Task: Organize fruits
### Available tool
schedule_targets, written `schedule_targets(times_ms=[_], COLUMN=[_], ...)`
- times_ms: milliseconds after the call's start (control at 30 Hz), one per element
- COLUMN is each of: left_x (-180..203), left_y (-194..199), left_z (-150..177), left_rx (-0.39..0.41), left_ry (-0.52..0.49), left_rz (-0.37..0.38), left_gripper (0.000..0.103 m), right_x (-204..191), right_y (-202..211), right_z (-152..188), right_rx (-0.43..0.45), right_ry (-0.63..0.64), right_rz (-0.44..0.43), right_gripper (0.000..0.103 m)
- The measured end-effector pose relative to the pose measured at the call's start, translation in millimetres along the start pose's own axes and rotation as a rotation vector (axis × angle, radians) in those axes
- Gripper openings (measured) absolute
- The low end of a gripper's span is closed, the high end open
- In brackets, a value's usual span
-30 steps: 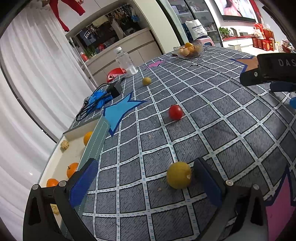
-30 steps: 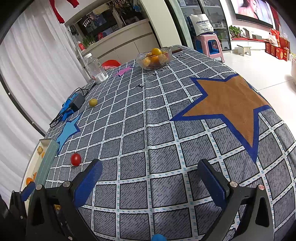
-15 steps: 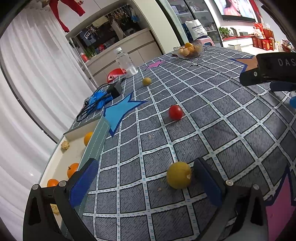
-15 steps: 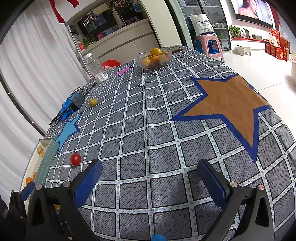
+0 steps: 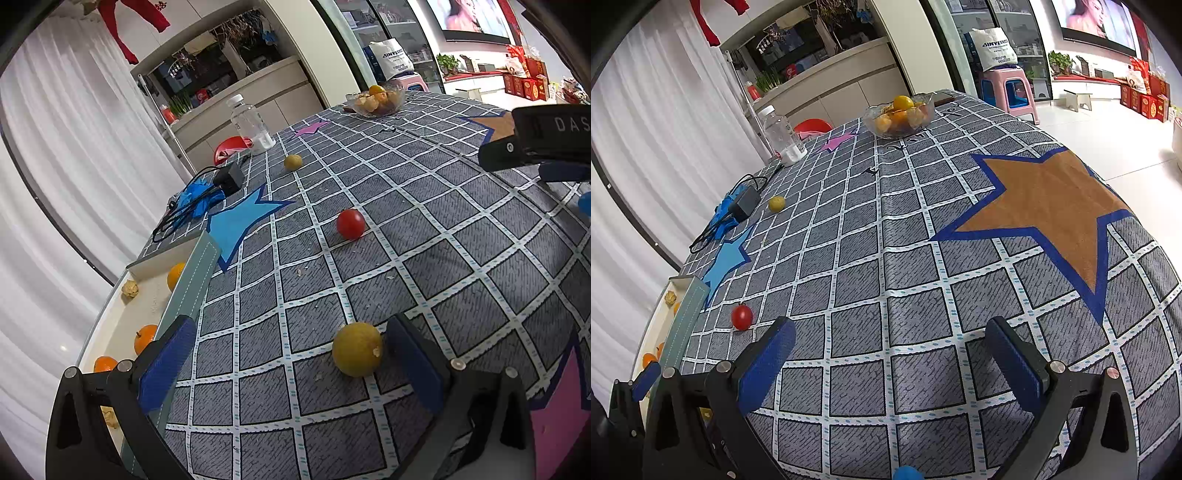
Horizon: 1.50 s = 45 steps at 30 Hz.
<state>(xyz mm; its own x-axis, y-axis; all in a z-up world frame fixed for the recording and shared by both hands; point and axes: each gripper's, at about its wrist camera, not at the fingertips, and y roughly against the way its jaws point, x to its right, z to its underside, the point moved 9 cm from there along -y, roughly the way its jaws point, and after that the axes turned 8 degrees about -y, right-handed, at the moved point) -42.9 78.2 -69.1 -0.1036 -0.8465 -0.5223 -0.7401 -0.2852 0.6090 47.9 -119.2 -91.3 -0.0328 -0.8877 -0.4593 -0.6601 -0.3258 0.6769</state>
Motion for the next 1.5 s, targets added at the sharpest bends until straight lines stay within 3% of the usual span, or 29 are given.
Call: schedule_targets(times_ms=[100, 200, 300, 500, 600, 633, 667, 700, 800, 867, 967, 1100, 1200, 1267, 1300, 1333, 1367, 1400, 1500], left_x=[-3.1, -6.1, -8.9, 1.9, 6.7, 9.6, 12.0, 14.8, 16.3, 13.3, 4.1, -10.6, -22.0, -28.2, -30.9, -32.2, -34.5, -35.7, -40.1], left_y=[-2.8, -9.5, -10.5, -6.2, -2.7, -1.4, -0.1, 1.6, 4.8, 6.6, 9.2, 14.3, 15.1, 12.4, 10.7, 9.7, 8.5, 8.0, 7.3], left_z=[1.2, 5.8, 7.3, 5.1, 4.1, 3.2, 2.9, 2.7, 4.7, 8.3, 13.8, 19.4, 25.1, 30.6, 33.7, 35.3, 37.6, 38.9, 41.0], left_rx=[-0.01, -0.034, -0.034, -0.025, -0.025, -0.026, -0.026, -0.026, -0.014, -0.014, -0.016, -0.005, -0.007, -0.019, -0.026, -0.03, -0.034, -0.035, -0.032], left_ry=[0.039, 0.121, 0.165, 0.138, 0.132, 0.131, 0.129, 0.128, 0.129, 0.144, 0.172, 0.204, 0.227, 0.244, 0.255, 0.263, 0.273, 0.278, 0.286], left_rz=[0.058, 0.21, 0.268, 0.297, 0.311, 0.331, 0.348, 0.365, 0.368, 0.381, 0.39, 0.383, 0.374, 0.373, 0.378, 0.382, 0.386, 0.388, 0.387], left_gripper=[0.103, 0.103, 0.095, 0.07, 0.057, 0.048, 0.034, 0.028, 0.028, 0.028, 0.028, 0.028, 0.028, 0.028, 0.028, 0.028, 0.028, 0.028, 0.028], right_x=[-0.1, -0.3, 0.9, -2.4, -7.2, -9.1, -10.7, -10.2, -7.8, -16.4, -42.7, -85.1, -110.7, -120.8, -123.2, -126.5, -129.0, -132.8, -135.0], right_y=[-0.2, -0.6, -2.4, -7.7, -15.8, -19.3, -19.1, -18.9, -16.1, -14.8, -16.5, -24.5, -38.1, -47.8, -53.6, -52.8, -52.5, -52.2, -48.8], right_z=[-0.1, 0.0, 1.3, 6.1, 13.8, 17.4, 18.0, 18.1, 19.7, 21.6, 25.4, 30.5, 36.8, 44.4, 45.5, 45.3, 46.0, 47.1, 45.6], right_rx=[0.0, -0.001, -0.004, -0.028, -0.064, -0.076, -0.076, -0.076, -0.082, -0.09, -0.102, -0.09, -0.1, -0.135, -0.148, -0.118, -0.112, -0.114, -0.102], right_ry=[0.001, 0.003, 0.013, 0.086, 0.205, 0.26, 0.263, 0.259, 0.244, 0.239, 0.25, 0.353, 0.411, 0.429, 0.43, 0.457, 0.466, 0.47, 0.451], right_rz=[0.001, 0.004, 0.02, 0.109, 0.226, 0.287, 0.281, 0.282, 0.286, 0.242, 0.152, 0.12, 0.115, 0.105, 0.105, 0.13, 0.128, 0.121, 0.107], right_gripper=[0.103, 0.103, 0.103, 0.103, 0.103, 0.103, 0.103, 0.103, 0.103, 0.103, 0.103, 0.101, 0.081, 0.059, 0.057, 0.047, 0.028, 0.024, 0.024])
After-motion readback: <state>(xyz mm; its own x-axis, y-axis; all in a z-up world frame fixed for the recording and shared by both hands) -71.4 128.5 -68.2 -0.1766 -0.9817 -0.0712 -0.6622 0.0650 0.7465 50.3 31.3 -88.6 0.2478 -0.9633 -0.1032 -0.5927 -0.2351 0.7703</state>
